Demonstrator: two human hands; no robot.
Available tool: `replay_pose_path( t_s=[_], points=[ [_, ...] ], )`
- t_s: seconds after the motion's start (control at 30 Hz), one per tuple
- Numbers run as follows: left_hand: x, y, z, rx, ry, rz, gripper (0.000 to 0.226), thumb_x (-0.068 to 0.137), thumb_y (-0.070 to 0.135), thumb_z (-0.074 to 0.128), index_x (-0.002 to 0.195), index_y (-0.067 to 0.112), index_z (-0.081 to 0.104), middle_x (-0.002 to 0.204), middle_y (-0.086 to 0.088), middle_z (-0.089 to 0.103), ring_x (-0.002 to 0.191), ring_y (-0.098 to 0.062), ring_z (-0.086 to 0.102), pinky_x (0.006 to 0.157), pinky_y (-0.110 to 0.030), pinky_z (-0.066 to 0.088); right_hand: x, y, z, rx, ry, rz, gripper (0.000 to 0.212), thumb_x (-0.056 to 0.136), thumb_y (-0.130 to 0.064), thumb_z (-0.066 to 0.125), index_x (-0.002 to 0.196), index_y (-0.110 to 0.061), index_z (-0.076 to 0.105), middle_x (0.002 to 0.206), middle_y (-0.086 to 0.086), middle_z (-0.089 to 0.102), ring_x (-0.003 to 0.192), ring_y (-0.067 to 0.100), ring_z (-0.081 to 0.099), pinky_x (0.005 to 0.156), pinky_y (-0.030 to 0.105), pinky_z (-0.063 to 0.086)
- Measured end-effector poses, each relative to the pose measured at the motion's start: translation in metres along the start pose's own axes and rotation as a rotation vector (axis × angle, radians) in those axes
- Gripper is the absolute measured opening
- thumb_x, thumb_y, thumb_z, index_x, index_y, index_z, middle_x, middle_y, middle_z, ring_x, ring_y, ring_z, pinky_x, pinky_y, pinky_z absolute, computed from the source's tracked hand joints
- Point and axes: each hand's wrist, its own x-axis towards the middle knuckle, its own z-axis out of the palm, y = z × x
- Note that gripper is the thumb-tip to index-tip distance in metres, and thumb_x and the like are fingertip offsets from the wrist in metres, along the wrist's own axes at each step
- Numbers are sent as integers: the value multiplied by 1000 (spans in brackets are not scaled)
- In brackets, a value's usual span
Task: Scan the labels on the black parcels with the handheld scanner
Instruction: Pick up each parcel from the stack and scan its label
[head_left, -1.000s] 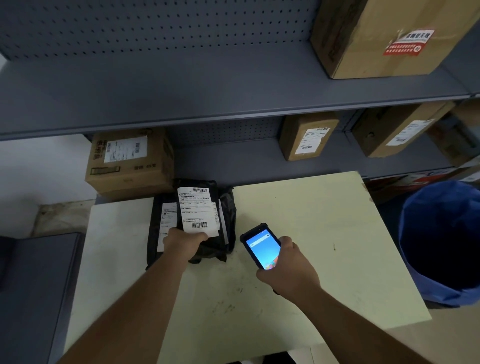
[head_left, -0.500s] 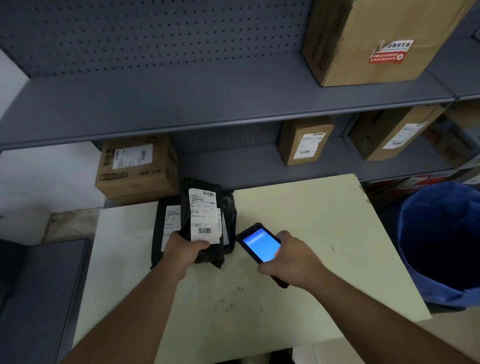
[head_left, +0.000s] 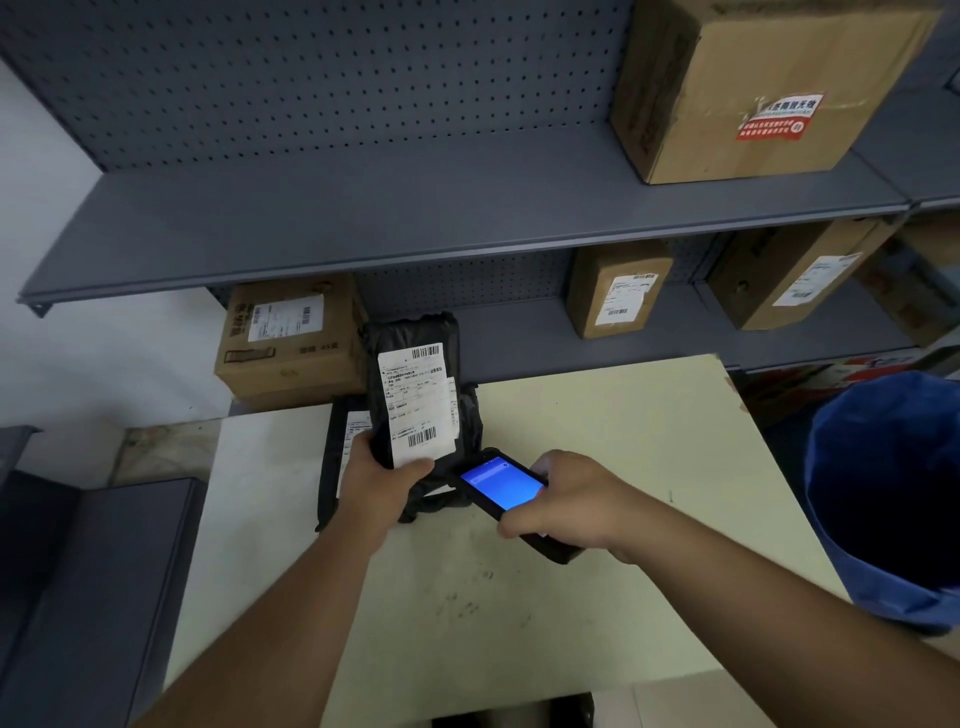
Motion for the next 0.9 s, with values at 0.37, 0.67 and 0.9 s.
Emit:
replay_pose_path(
  t_s=[0.37, 0.67, 0.9],
  points=[
    [-13, 0, -7, -44, 0, 39, 71, 77, 3, 85, 138, 18, 52, 114, 6, 67, 105, -19, 66, 74, -23, 50, -10, -4, 6, -16, 2, -12, 57, 60, -43, 87, 105, -17, 63, 110, 11, 75, 78, 21, 64, 68, 34, 51],
    [-16, -2, -10, -30, 7, 42, 70, 76, 4, 86, 135, 21, 52, 108, 9, 66, 102, -17, 66, 74, -24, 50, -14, -5, 9, -39, 6, -5, 59, 60, -44, 88, 105, -16, 63, 102, 7, 72, 78, 22, 63, 68, 35, 51],
    [-16, -7, -13, -50, 11, 34, 79, 74, 7, 87, 142, 22, 50, 121, 4, 68, 113, -22, 66, 73, -25, 51, -16, -5, 14, -44, -1, -19, 53, 65, -40, 90, 106, -19, 63, 102, 4, 70, 82, 21, 66, 71, 35, 55]
  ],
)
